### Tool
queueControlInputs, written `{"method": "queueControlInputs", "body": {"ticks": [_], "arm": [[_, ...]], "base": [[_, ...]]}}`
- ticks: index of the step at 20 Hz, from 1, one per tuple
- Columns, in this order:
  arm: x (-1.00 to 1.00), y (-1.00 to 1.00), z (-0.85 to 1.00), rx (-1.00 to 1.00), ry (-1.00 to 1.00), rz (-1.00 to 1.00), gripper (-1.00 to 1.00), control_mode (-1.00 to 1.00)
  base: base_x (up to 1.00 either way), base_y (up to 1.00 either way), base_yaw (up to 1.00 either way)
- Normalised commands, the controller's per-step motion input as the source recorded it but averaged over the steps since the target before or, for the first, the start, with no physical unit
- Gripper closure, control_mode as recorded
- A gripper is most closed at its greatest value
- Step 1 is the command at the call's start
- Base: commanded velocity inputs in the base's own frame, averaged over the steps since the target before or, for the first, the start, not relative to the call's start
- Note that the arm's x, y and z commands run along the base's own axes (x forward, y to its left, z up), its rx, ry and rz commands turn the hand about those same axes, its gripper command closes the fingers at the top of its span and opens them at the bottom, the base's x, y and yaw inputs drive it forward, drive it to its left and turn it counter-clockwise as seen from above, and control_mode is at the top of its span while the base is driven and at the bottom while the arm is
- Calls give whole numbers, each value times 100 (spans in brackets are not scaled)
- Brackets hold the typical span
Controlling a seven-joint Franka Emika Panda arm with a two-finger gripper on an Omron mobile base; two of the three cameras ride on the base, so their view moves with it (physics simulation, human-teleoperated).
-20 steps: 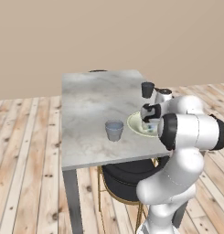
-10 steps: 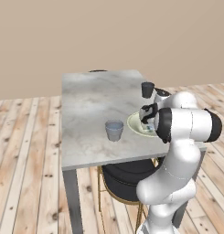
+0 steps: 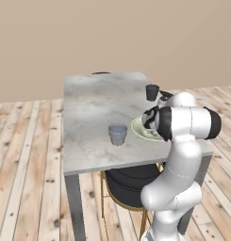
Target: There are four ice cubes in the ice bowl. Place two ice cubes in each glass of water.
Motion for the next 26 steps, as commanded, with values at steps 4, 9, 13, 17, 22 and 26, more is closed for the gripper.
{"method": "queueControlInputs", "body": {"ticks": [4, 9, 13, 17, 22, 26], "arm": [[25, 0, -15, 0, -1, 1, -100, -100], [22, -2, -11, 0, -1, 1, -100, -100], [14, -1, -12, 0, -2, 1, -100, -100], [11, -4, -16, 0, -1, 0, -100, -100], [6, -5, -8, 0, -5, 0, -100, -100], [0, -1, -4, 0, -7, 0, -100, -100]], "base": [[0, 0, 0], [0, 0, 0], [0, 0, 0], [0, 0, 0], [0, 0, 0], [0, 0, 0]]}}
